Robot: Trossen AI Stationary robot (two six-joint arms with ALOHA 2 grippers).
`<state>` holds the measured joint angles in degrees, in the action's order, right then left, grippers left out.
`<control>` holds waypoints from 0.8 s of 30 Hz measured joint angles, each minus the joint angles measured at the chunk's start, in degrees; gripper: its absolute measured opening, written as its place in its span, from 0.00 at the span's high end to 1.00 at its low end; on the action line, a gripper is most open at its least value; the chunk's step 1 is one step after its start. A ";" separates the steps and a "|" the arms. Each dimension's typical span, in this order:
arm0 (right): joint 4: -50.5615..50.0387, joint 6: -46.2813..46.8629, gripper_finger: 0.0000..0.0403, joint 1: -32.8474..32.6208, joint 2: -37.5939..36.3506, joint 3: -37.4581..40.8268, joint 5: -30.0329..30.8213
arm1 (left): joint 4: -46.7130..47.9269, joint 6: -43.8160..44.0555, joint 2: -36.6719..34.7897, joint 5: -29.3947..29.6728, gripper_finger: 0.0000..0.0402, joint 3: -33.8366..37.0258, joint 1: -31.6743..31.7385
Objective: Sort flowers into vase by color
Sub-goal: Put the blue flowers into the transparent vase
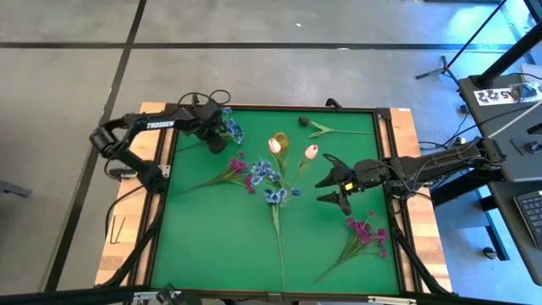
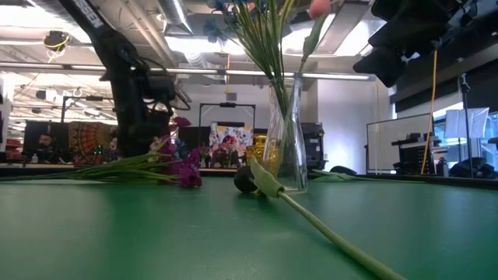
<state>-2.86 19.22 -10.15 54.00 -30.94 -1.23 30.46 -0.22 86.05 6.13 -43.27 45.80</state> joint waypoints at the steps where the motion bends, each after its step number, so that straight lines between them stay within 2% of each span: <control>1: -0.02 0.00 0.44 0.00 0.00 0.00 0.14 | -0.83 -0.02 1.10 0.58 0.61 0.00 0.06; 6: -0.02 0.02 0.44 0.00 0.00 0.02 0.14 | -1.92 -0.10 5.62 2.50 0.61 -0.39 1.01; 10: 0.00 0.02 0.44 0.00 0.00 0.02 0.17 | -1.81 -0.19 5.84 4.39 0.64 -0.42 1.07; 14: 0.03 0.01 0.44 0.00 0.00 0.03 0.69 | 1.43 0.87 4.34 6.26 0.74 -2.15 1.18; 20: 0.20 0.00 0.44 0.00 0.00 0.04 0.73 | 6.52 4.26 -0.57 6.82 0.97 -8.19 0.49; 24: 0.18 0.00 0.44 0.00 0.00 0.04 0.71 | 8.98 6.03 -5.83 6.77 0.97 -12.93 -1.04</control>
<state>-2.67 19.22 -10.15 54.00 -30.89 -0.51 39.45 5.81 80.23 12.90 -56.20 44.76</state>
